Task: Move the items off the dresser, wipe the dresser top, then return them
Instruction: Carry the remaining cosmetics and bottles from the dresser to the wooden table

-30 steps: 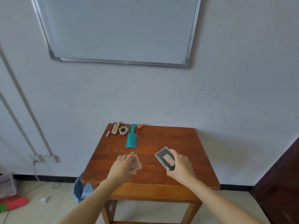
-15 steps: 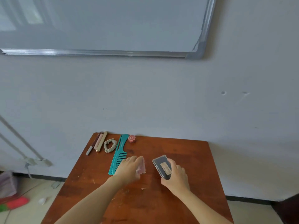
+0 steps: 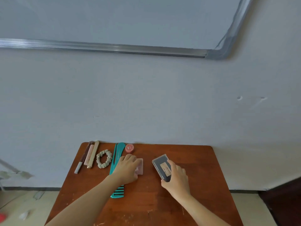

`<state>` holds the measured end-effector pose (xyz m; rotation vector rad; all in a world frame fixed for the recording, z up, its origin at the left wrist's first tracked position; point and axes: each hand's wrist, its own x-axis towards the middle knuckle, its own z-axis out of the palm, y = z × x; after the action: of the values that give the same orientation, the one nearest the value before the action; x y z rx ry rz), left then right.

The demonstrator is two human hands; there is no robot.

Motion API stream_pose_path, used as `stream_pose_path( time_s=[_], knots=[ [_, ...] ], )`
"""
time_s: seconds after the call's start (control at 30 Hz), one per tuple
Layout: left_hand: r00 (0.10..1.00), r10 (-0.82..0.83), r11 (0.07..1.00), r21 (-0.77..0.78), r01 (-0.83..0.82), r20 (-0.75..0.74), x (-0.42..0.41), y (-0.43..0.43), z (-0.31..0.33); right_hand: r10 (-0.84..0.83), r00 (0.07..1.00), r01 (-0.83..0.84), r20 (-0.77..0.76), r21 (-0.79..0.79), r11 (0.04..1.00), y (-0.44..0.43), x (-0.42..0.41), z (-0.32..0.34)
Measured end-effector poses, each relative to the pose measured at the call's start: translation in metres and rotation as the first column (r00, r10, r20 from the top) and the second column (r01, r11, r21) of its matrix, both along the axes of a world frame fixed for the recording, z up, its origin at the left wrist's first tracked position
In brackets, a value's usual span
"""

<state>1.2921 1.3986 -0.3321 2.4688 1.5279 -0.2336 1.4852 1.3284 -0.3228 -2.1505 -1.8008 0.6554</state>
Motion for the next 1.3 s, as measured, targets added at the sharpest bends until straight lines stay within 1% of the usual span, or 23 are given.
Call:
stream_pose_path(
  time_s=[0.1,0.17,0.2,0.3,0.37,0.43,0.57,0.73,0.8,0.87,0.93,1.0,1.07,1.13,1.23,1.3],
  knots=[
    [1.0,-0.013,1.0,0.006,0.013,-0.01,-0.012,-0.002,-0.001,-0.032,0.999,0.032,0.008,0.005,0.999,0.014,-0.01,0.002],
    [1.0,0.009,1.0,0.02,-0.009,0.026,-0.022,-0.011,-0.003,-0.071,0.997,0.071,-0.017,-0.014,0.997,0.021,-0.021,0.001],
    [0.999,0.032,0.998,0.054,-0.033,0.031,-0.028,-0.018,-0.005,-0.097,0.995,0.096,-0.032,-0.024,0.995,0.023,-0.027,-0.001],
    [0.975,0.206,0.967,0.139,-0.215,0.077,-0.05,-0.042,-0.02,-0.179,0.983,0.178,-0.041,-0.031,0.984,0.03,-0.044,-0.006],
    [0.958,0.268,0.953,0.122,-0.279,0.097,-0.067,-0.059,-0.028,-0.214,0.976,0.214,-0.036,-0.024,0.977,0.035,-0.054,-0.007],
    [0.953,0.293,0.945,0.127,-0.301,0.08,-0.082,-0.072,-0.033,-0.237,0.971,0.236,-0.027,-0.023,0.971,0.04,-0.063,-0.008],
    [0.921,0.385,0.92,0.056,-0.388,0.053,-0.097,-0.083,-0.036,-0.262,0.965,0.262,0.021,-0.005,0.965,0.049,-0.076,-0.008],
    [0.913,0.402,0.916,-0.053,-0.399,0.075,-0.099,-0.085,-0.032,-0.236,0.97,0.235,0.053,0.025,0.972,0.053,-0.084,-0.016],
    [0.902,0.42,0.907,-0.037,-0.419,0.095,-0.101,-0.085,-0.031,-0.214,0.974,0.212,0.072,0.03,0.977,0.054,-0.088,-0.019],
    [0.895,0.432,0.902,-0.027,-0.432,0.112,-0.101,-0.085,-0.029,-0.202,0.978,0.2,0.054,0.033,0.979,0.055,-0.09,-0.019],
    [0.904,0.387,0.921,-0.022,-0.39,0.182,-0.099,-0.084,-0.033,-0.185,0.983,0.184,0.022,0.037,0.982,0.055,-0.09,-0.017],
    [0.885,0.396,0.916,-0.042,-0.398,0.244,-0.098,-0.085,-0.036,-0.156,0.988,0.156,-0.008,0.022,0.988,0.054,-0.087,-0.016],
    [0.887,0.385,0.918,-0.011,-0.396,0.253,-0.099,-0.086,-0.032,-0.151,0.988,0.151,-0.039,-0.009,0.989,0.05,-0.082,-0.014],
    [0.889,0.386,0.919,-0.023,-0.393,0.245,-0.099,-0.087,-0.03,-0.154,0.987,0.153,-0.049,-0.02,0.988,0.043,-0.075,-0.012],
    [0.896,0.386,0.92,-0.025,-0.39,0.221,-0.098,-0.085,-0.031,-0.156,0.987,0.156,-0.029,-0.014,0.988,0.023,-0.062,-0.005],
    [0.884,0.387,0.916,0.002,-0.402,0.263,-0.097,-0.083,-0.03,-0.163,0.987,0.163,-0.005,0.015,0.987,0.007,-0.053,0.001]
  ],
)
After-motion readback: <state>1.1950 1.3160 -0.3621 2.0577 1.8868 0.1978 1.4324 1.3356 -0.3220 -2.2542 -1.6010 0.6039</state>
